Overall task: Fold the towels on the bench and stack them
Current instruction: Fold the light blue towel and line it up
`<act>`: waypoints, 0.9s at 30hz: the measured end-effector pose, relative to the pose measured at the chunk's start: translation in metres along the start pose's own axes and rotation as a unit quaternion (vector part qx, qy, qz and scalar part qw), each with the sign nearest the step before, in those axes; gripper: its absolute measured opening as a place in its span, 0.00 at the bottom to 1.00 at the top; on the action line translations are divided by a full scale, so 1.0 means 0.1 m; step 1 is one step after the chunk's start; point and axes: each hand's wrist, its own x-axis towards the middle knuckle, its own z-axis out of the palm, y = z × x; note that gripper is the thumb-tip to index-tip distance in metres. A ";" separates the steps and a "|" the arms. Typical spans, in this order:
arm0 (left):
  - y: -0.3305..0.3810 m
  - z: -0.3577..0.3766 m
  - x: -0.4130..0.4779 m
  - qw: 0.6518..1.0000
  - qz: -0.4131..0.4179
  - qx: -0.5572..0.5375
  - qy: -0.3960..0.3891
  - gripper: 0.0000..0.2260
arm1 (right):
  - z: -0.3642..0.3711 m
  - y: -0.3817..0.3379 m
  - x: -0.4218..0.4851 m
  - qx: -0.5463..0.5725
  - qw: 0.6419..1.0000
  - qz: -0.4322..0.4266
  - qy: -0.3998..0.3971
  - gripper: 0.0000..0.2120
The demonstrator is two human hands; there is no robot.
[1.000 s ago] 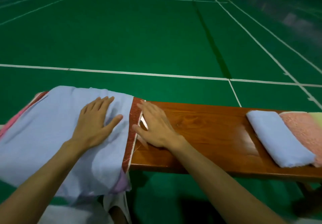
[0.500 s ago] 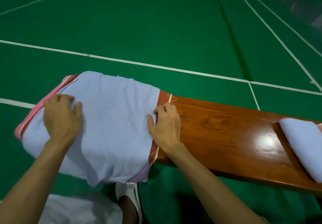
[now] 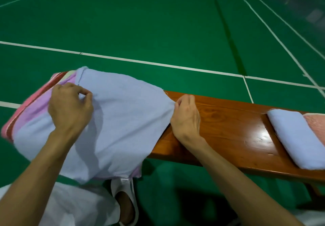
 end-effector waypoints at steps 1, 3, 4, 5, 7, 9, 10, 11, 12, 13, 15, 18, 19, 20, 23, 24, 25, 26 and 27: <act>0.13 0.03 -0.03 1.000 0.007 -0.014 -0.010 0.07 | -0.12 0.11 0.05 0.004 1.000 0.025 -0.006 0.02; 0.42 0.12 -0.13 0.998 0.018 -0.047 -0.032 0.06 | -0.36 0.40 0.10 0.027 0.996 0.080 -0.021 0.03; 0.57 0.17 -0.20 0.996 0.025 -0.066 -0.049 0.05 | -0.48 0.57 0.11 0.045 0.993 0.108 -0.027 0.04; 0.73 0.23 -0.27 0.993 0.031 -0.085 -0.072 0.05 | -0.61 0.71 0.12 0.071 0.988 0.134 -0.025 0.04; 1.04 0.38 -0.42 0.985 0.041 -0.117 -0.122 0.06 | -0.78 1.02 0.16 0.125 0.970 0.206 -0.016 0.06; 1.32 0.54 -0.57 0.977 0.055 -0.140 -0.150 0.06 | -0.86 1.38 0.30 0.230 0.920 0.317 -0.003 0.08; 1.45 0.61 -0.65 0.975 0.064 -0.148 -0.155 0.06 | -0.90 1.54 0.37 0.292 0.884 0.366 -0.006 0.09; 1.58 0.67 -0.72 0.973 0.072 -0.152 -0.158 0.06 | -0.92 1.72 0.41 0.324 0.864 0.385 -0.005 0.11; 1.68 0.71 -0.78 0.973 0.080 -0.148 -0.160 0.06 | -0.95 1.87 0.42 0.320 0.867 0.382 0.001 0.13; 1.78 0.74 -0.84 0.973 0.088 -0.139 -0.162 0.07 | -1.01 2.01 0.42 0.338 0.864 0.372 0.009 0.13; 1.91 0.79 -0.92 0.975 0.100 -0.114 -0.165 0.07 | -1.20 2.03 0.34 0.332 0.875 0.351 0.030 0.05; 2.02 0.87 -1.01 0.973 0.125 -0.070 -0.179 0.11 | -1.40 2.12 0.19 0.252 0.927 0.273 0.051 0.02; 2.03 0.88 -1.04 0.972 0.134 -0.047 -0.188 0.11 | -1.42 2.15 0.14 0.235 0.939 0.247 0.049 0.01; 2.04 0.88 -1.07 0.970 0.143 -0.023 -0.194 0.10 | -1.42 2.20 0.12 0.216 0.948 0.229 0.049 0.03; 2.05 0.82 -1.11 0.964 0.162 0.034 -0.208 0.08 | -1.45 2.22 0.08 0.181 0.963 0.197 0.037 0.08; 2.03 0.80 -1.11 0.961 0.167 0.044 -0.215 0.09 | -1.45 2.23 0.07 0.173 0.964 0.198 0.033 0.10; 2.01 0.78 -1.11 0.959 0.171 0.047 -0.220 0.09 | -1.45 2.21 0.05 0.161 0.966 0.201 0.030 0.12; 1.98 0.78 -1.10 0.958 0.175 0.042 -0.223 0.10 | -1.44 2.21 0.03 0.142 0.969 0.200 0.030 0.13; 1.96 0.79 -1.09 0.958 0.179 0.030 -0.222 0.10 | -1.44 2.17 0.02 0.116 0.973 0.198 0.034 0.15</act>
